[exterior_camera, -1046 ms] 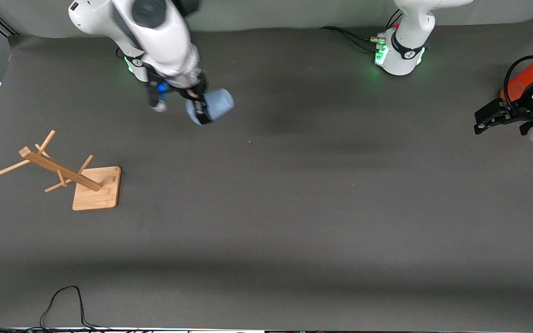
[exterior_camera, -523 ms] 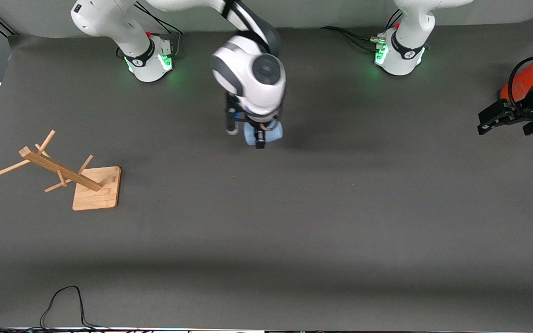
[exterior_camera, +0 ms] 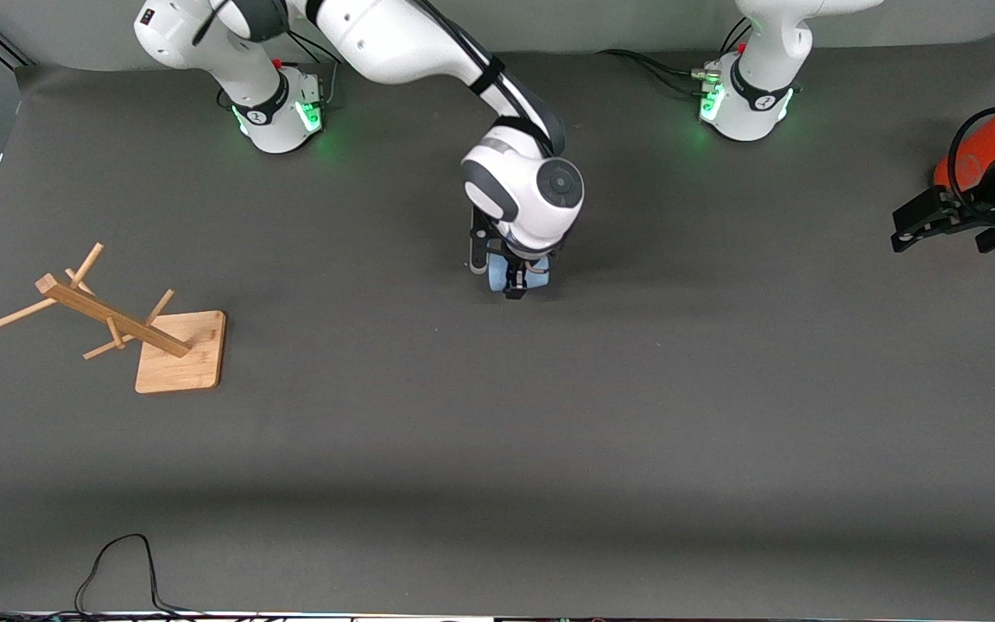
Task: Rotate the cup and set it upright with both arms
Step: 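Carry the cup to the table middle with the right gripper, then lay the cup on its side while the left gripper moves toward it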
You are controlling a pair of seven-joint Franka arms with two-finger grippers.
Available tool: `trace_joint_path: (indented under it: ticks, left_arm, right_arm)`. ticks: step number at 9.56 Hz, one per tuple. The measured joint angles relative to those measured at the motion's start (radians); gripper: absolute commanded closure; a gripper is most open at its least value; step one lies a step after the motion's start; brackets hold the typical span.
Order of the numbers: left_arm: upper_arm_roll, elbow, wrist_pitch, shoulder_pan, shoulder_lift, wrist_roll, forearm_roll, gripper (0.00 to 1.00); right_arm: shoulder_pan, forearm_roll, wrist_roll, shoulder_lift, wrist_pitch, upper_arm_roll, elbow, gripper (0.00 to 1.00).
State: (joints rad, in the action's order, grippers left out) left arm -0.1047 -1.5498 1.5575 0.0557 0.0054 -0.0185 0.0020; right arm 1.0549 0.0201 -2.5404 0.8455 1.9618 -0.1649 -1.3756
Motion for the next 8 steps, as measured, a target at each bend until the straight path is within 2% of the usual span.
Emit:
trace_joint_path:
  ticks: [2, 3, 4, 5, 8]
  left_arm:
    - [0.0, 0.0, 0.0, 0.0, 0.001, 0.0, 0.0, 0.0]
    - [0.0, 0.0, 0.0, 0.0, 0.001, 0.0, 0.0, 0.0]
    - [0.0, 0.0, 0.0, 0.0, 0.001, 0.0, 0.0, 0.0]
    - [0.0, 0.0, 0.0, 0.0, 0.001, 0.0, -0.001, 0.0]
    - [0.0, 0.0, 0.0, 0.0, 0.002, 0.0, -0.012, 0.0]
  right_arm:
    - [0.001, -0.013, -0.021, 0.031, -0.005, 0.0, 0.034, 0.57]
    - [0.001, -0.015, -0.023, 0.033, -0.005, 0.0, 0.036, 0.53]
    - [0.001, -0.015, -0.023, 0.034, -0.005, -0.001, 0.037, 0.31]
    - [0.001, -0.016, -0.024, 0.035, -0.005, -0.001, 0.038, 0.0]
    - [0.001, -0.019, -0.024, 0.037, -0.004, -0.009, 0.054, 0.0]
